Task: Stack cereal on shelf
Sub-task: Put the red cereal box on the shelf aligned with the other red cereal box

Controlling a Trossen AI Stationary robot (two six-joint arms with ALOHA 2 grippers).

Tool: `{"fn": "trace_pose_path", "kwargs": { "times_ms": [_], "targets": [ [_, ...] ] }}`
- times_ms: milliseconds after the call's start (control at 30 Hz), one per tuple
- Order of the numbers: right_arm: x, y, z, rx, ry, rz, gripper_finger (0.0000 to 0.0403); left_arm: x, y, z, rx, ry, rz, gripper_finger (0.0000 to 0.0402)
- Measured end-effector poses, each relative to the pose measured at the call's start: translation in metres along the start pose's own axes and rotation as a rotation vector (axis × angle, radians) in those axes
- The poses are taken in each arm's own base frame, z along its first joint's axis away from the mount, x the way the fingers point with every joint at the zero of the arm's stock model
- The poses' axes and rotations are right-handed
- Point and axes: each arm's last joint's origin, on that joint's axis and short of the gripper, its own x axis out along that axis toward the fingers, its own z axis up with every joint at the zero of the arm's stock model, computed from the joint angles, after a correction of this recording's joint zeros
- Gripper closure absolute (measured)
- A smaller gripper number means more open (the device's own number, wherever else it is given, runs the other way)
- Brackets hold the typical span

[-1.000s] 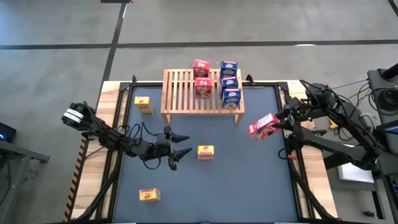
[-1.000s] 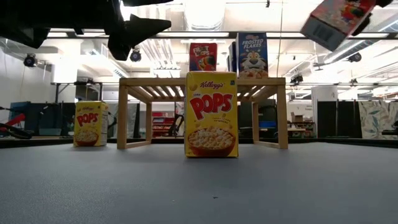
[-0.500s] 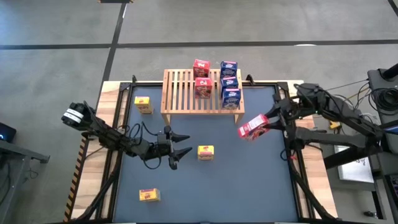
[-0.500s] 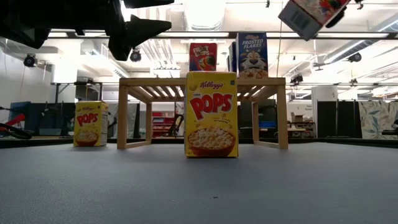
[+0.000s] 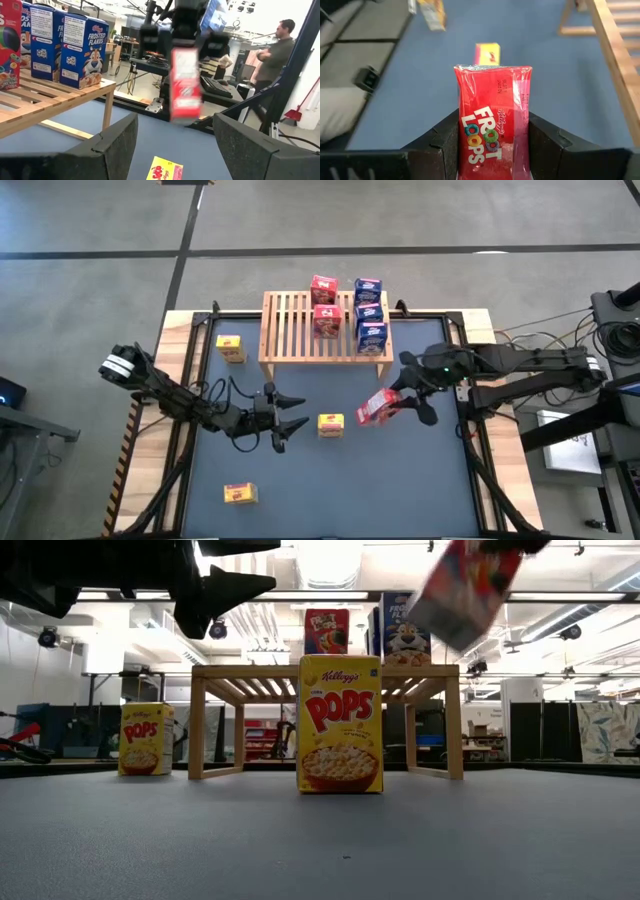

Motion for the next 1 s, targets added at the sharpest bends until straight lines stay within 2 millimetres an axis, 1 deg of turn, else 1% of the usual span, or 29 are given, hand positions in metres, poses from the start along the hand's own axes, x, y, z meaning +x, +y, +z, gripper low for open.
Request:
{"fn": "trace_pose_path", "kwargs": {
  "times_ms": [67,233,367,533,700,833,1000],
  "targets": [
    [0.004,0.005,0.006,-0.019,-0.014,0.002,0.0236,0.0,0.0,0.0,-0.002,0.002,-0.004,0.0159],
    [0.018,0.012,0.008,-0.023,0.044,-0.021,0.0236,0.0,-0.002,-0.001,-0.034,0.023,-0.05,0.0153],
    [0.019,0.017,0.015,-0.021,0.027,-0.002,0.0236,0.002,-0.003,0.0,-0.04,0.021,-0.051,0.0138],
    [0.022,0.021,0.013,-0.025,0.051,0.001,0.0236,0.003,-0.004,0.001,-0.041,0.021,-0.05,0.0125],
    [0.021,0.033,0.015,-0.059,0.027,0.049,0.0236,0.004,-0.003,0.001,-0.04,0.022,-0.046,0.0114],
    [0.027,0.04,0.018,-0.084,-0.001,0.077,0.0236,0.004,-0.004,0.002,-0.046,0.018,-0.054,0.0106],
    [0.042,0.041,0.021,-0.101,0.0,0.078,0.0236,0.009,-0.007,0.007,-0.041,0.011,-0.054,0.0099]
  ]
}}
